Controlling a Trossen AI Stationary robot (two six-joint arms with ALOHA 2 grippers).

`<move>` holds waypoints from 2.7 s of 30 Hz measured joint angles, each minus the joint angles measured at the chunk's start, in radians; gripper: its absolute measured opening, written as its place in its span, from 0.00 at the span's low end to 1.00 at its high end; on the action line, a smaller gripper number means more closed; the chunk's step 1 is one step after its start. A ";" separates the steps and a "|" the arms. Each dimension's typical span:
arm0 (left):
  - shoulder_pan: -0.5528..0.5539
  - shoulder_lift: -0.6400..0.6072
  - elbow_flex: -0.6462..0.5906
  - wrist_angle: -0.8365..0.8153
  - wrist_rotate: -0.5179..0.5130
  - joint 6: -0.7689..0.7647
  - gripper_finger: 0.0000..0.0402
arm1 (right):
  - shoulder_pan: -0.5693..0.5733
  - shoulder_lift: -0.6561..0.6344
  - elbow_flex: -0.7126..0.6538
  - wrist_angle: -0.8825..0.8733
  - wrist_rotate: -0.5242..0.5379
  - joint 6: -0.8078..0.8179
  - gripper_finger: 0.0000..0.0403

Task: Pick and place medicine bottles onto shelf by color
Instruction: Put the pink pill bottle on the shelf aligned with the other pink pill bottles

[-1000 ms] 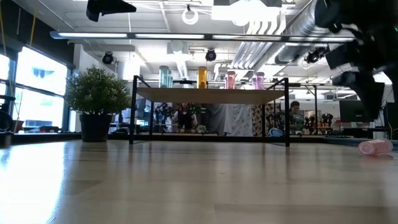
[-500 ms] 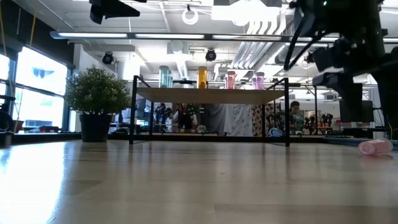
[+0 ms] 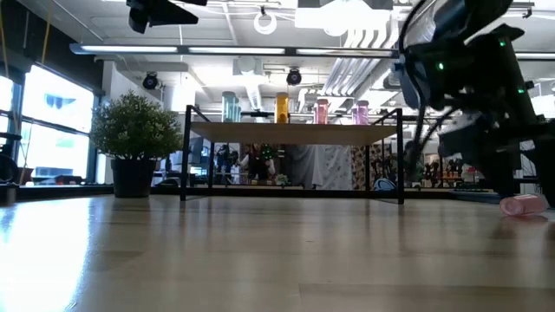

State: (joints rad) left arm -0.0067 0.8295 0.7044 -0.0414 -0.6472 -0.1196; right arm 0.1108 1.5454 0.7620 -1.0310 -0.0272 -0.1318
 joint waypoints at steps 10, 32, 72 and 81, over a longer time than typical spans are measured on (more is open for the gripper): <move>0.000 0.000 0.000 0.000 0.000 0.000 0.63 | 0.000 0.026 -0.018 0.030 0.000 0.028 0.40; 0.000 0.001 0.000 0.001 0.168 -0.230 0.63 | 0.001 0.025 0.235 -0.097 0.082 0.079 0.17; 0.000 0.421 0.000 0.537 0.613 -1.318 0.63 | 0.087 0.026 0.762 0.324 0.497 -0.949 0.17; 0.000 0.468 0.000 0.638 0.602 -1.318 0.63 | 0.088 0.026 0.761 0.438 0.481 -1.064 0.17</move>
State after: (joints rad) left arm -0.0071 1.2975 0.7048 0.5967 -0.0450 -1.4375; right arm 0.1986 1.5715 1.5234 -0.5933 0.4534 -1.1957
